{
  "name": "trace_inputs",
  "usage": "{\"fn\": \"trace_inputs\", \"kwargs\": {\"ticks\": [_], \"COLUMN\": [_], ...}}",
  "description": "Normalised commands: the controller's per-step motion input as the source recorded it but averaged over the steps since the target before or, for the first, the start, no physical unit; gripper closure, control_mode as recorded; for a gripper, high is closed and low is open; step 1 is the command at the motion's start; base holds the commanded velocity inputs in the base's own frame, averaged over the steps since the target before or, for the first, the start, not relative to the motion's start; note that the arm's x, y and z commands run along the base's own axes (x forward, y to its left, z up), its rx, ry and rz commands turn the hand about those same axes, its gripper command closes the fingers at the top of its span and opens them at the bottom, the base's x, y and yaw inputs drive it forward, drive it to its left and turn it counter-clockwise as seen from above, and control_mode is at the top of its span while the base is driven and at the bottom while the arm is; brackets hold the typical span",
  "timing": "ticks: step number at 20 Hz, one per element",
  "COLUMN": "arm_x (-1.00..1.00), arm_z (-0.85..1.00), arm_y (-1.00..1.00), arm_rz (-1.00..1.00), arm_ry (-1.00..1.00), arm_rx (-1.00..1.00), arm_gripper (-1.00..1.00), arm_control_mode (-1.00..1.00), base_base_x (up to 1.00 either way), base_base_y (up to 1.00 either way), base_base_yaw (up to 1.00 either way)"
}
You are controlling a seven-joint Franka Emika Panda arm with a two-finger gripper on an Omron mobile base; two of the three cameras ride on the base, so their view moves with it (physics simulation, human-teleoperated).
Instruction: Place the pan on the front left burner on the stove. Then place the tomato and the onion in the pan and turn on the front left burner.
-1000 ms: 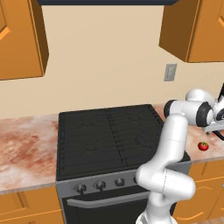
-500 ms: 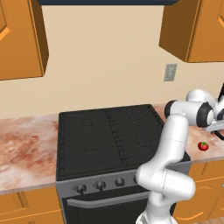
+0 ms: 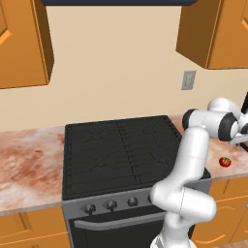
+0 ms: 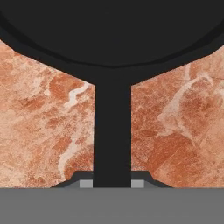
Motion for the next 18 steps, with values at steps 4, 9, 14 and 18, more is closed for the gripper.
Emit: {"fn": "trace_inputs", "kwargs": {"ticks": [4, 9, 14, 18], "arm_x": [-0.08, -0.15, -0.16, -0.04], "arm_z": [0.18, 0.31, 0.5, 0.64], "arm_y": [0.0, 0.06, 0.16, 0.26], "arm_rz": [0.0, 0.0, 0.0, 0.0], "arm_ry": [-0.13, -0.06, -0.01, 0.0], "arm_rx": [-0.05, -0.02, -0.02, -0.01], "arm_gripper": [1.0, 1.0, 1.0, 1.0], "arm_control_mode": [-1.0, -1.0, -1.0, -1.0], "base_base_x": [0.0, 0.0, 0.0, 0.0], "base_base_y": [0.0, 0.0, 0.0, 0.0], "base_base_yaw": [0.0, 0.0, 0.0, 0.0]}}
